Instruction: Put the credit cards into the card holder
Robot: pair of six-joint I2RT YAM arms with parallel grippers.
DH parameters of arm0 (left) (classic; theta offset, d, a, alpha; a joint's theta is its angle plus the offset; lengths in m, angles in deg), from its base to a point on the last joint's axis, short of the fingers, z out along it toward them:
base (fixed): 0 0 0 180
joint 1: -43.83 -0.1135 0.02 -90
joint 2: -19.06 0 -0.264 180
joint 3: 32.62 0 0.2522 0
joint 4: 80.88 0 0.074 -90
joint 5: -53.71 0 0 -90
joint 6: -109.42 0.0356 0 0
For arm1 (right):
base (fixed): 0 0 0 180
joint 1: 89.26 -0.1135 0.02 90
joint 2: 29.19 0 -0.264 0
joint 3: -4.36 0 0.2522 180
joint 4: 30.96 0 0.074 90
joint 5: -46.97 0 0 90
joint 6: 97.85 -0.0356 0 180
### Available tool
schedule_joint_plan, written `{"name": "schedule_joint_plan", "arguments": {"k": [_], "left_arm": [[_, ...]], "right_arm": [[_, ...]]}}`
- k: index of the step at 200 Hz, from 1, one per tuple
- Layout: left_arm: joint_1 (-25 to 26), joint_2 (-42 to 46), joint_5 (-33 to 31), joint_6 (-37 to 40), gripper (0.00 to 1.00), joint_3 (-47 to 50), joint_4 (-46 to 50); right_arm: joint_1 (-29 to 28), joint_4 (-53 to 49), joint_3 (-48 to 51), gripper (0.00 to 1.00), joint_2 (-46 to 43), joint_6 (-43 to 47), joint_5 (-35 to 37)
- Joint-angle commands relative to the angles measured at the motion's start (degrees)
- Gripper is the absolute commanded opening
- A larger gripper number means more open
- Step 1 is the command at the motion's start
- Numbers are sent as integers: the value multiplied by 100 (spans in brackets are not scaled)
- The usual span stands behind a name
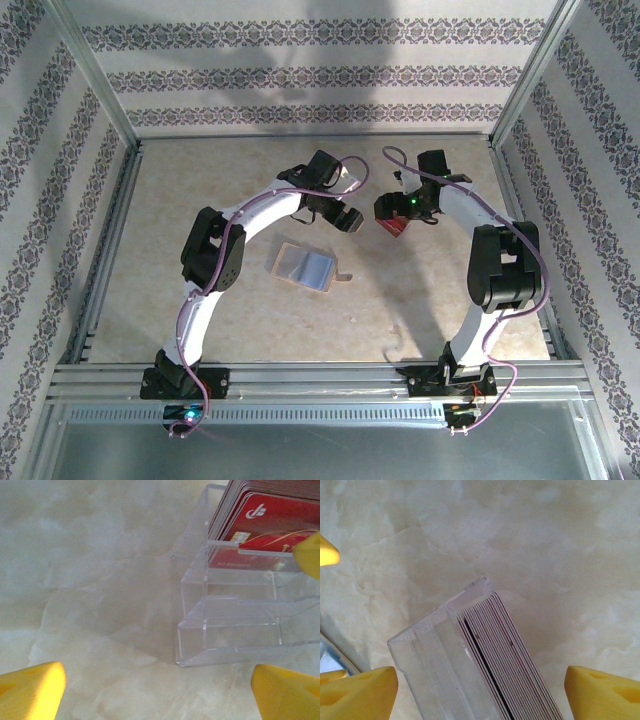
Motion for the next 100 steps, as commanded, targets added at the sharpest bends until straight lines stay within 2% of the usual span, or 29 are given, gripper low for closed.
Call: {"name": "schedule_joint_plan", "arguments": {"k": [1, 31, 100], "left_arm": [[-47, 191, 256, -218, 94, 24, 138], [-38, 12, 447, -325, 86, -157, 120], [68, -436, 447, -222, 64, -543, 172]], "right_arm": [[38, 24, 196, 86, -43, -129, -120], [29, 71, 486, 85, -318, -338, -256], [-5, 252, 952, 83, -848, -911, -591]]}}
